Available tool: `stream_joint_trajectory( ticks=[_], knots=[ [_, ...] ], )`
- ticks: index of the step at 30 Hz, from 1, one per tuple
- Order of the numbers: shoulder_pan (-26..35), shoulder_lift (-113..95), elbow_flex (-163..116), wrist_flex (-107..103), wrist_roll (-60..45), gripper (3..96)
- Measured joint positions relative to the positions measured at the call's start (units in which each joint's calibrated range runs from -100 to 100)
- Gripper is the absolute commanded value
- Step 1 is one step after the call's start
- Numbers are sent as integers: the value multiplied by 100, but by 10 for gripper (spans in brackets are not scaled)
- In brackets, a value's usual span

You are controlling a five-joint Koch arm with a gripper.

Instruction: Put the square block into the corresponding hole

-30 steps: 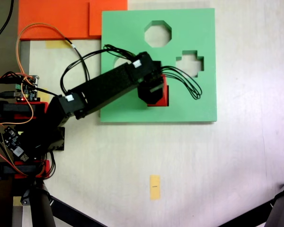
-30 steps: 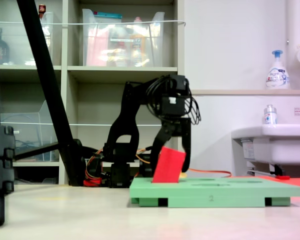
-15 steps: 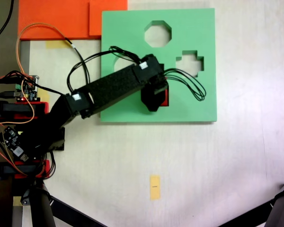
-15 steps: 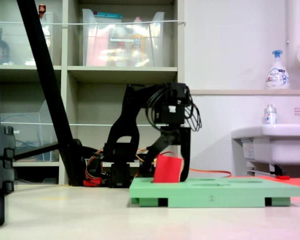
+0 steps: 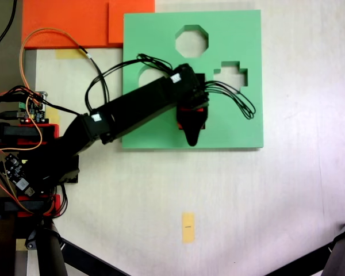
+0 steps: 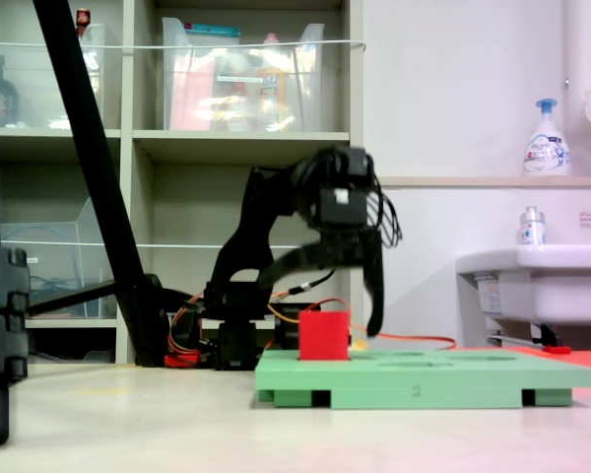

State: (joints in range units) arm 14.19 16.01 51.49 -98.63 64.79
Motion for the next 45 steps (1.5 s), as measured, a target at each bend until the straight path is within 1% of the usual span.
stream_joint_trajectory(
  ticks=[4,8,9,12,14,16,19,23,25,28,31,34,37,40,42,43,45],
  knots=[
    [15,-862,1107,0,-88,951],
    [-10,-2244,1509,-10,-781,942],
    [-34,-2613,1509,-10,-1011,905],
    [-264,-3899,1509,-39,-1993,714],
    [-513,-4706,1519,-49,-2681,649],
    [-777,-5157,1538,39,-3179,608],
    [-1114,-5335,1587,343,-3668,596],
    [-1182,-5527,1323,783,-4029,595],
    [-1211,-6101,167,1243,-4107,595],
    [-1245,-7291,-2440,2516,-4249,592],
    [-1250,-8509,-4086,3759,-4513,592],
    [-1250,-9439,-5341,4347,-4645,592],
    [-1280,-10274,-7702,5140,-4874,591],
    [-1294,-10958,-10583,7283,-5250,540],
    [-1284,-11286,-12415,9251,-5534,532],
    [-1260,-11409,-13052,10015,-5646,532],
    [-1197,-11491,-13827,10808,-5797,517]
  ],
)
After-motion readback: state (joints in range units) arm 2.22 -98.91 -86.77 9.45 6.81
